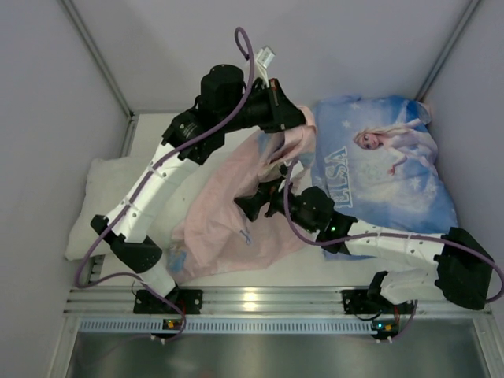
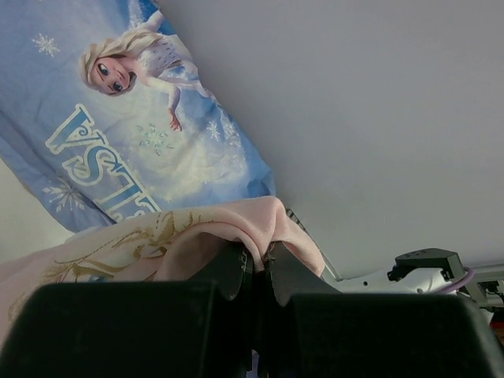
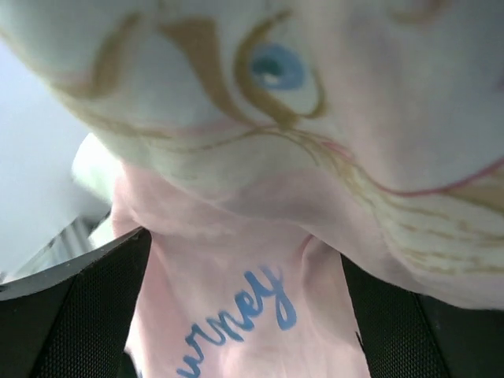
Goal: Remove the pillowcase from the pillow
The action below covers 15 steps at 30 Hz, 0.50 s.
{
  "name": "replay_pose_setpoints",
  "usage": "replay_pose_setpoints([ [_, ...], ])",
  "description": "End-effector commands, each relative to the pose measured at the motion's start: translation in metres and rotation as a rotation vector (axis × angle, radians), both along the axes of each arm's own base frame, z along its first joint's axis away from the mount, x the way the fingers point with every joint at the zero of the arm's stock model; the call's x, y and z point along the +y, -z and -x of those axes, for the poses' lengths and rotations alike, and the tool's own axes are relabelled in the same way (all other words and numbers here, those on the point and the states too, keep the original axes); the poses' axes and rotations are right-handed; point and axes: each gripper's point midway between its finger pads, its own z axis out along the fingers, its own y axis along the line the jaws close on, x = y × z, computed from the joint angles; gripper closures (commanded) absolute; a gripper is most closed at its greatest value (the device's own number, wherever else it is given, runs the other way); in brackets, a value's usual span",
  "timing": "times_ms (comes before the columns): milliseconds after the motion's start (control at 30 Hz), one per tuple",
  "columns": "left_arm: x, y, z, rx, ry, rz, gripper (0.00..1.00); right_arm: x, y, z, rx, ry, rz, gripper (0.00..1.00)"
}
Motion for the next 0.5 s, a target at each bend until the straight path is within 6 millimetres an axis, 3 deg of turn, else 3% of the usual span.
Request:
replay_pose_setpoints([
  [0, 0.008, -0.034, 0.013, -0.070, 0.023, 0.092, 1.00, 0.001, -0.056, -0.029, -0.049, 0.206, -0.167, 0.04],
  [33, 0.009, -0.032, 0.014, -0.066, 0.022, 0.091, 1.00, 0.006, -0.042, -0.037, -0.016, 0.237, -0.128, 0.11],
  [133, 0.013, -0.027, 0.013, -0.051, 0.006, 0.084, 0.91, 0.002, -0.023, -0.054, 0.040, 0.368, -0.090, 0.58],
  [167, 0.016, -0.027, 0.011, -0.051, 0.000, 0.082, 0.85, -0.002, -0.019, -0.058, 0.049, 0.399, -0.086, 0.80],
  [233, 0.024, -0.026, 0.009, -0.051, -0.017, 0.079, 0.70, -0.013, -0.005, -0.064, 0.064, 0.474, -0.064, 1.00],
  [267, 0.033, -0.024, 0.004, -0.050, -0.042, 0.065, 0.52, -0.020, 0.003, -0.067, 0.076, 0.512, -0.051, 1.00],
  [333, 0.050, -0.023, -0.002, -0.053, -0.094, 0.043, 0.27, -0.042, 0.007, -0.076, 0.073, 0.606, -0.027, 1.00],
  [367, 0.067, -0.021, -0.017, -0.064, -0.180, 0.019, 0.18, -0.051, 0.007, -0.081, 0.068, 0.631, -0.020, 1.00],
  [400, 0.080, -0.010, -0.023, -0.038, -0.235, -0.027, 0.01, -0.067, 0.004, -0.091, 0.060, 0.672, -0.014, 1.00],
  [433, 0.095, -0.007, -0.029, -0.034, -0.295, -0.055, 0.01, -0.078, 0.004, -0.097, 0.061, 0.695, -0.001, 1.00],
  [467, 0.126, -0.006, -0.044, -0.052, -0.441, -0.100, 0.01, -0.100, 0.006, -0.110, 0.062, 0.746, 0.026, 1.00],
])
